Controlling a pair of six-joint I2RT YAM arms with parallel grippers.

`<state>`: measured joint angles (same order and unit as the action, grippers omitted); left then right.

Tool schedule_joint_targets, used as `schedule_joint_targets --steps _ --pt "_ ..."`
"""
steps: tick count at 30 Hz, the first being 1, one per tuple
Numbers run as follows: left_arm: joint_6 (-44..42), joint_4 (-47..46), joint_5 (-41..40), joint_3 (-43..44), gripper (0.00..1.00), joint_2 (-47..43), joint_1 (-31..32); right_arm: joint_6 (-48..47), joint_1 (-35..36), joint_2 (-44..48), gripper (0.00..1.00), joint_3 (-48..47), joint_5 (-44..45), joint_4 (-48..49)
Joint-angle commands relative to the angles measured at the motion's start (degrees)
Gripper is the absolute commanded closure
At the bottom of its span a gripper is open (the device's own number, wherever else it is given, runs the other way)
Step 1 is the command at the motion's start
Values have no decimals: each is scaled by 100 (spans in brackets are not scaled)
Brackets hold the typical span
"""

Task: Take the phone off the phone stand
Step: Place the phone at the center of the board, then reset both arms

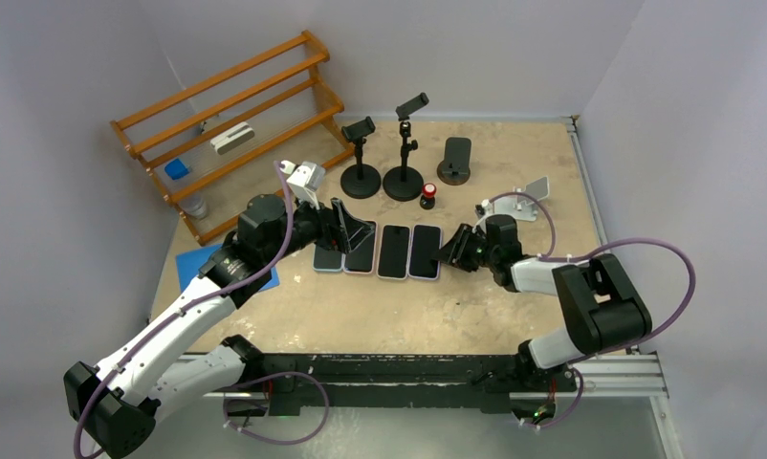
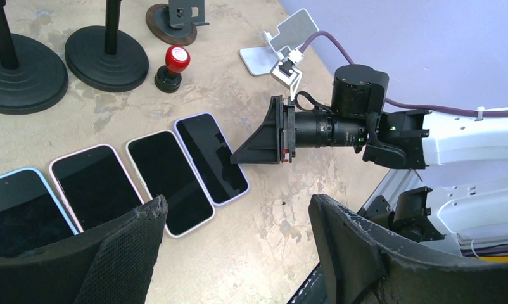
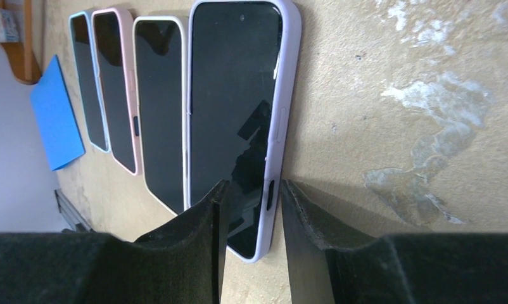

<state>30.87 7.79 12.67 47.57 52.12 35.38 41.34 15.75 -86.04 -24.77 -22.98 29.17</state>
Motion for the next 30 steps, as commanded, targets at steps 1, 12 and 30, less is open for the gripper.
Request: schedule_joint_targets --steps 1,12,30 --pt "24 -272 -3 191 20 -79 22 -403 16 307 61 -170 621 -829" --pt "16 -265 -19 191 20 -79 20 -905 16 1935 61 -896 1644 -2127" --pt "-98 -205 -290 201 20 -95 16 -1563 2157 2994 59 -2235 4181 -2034"
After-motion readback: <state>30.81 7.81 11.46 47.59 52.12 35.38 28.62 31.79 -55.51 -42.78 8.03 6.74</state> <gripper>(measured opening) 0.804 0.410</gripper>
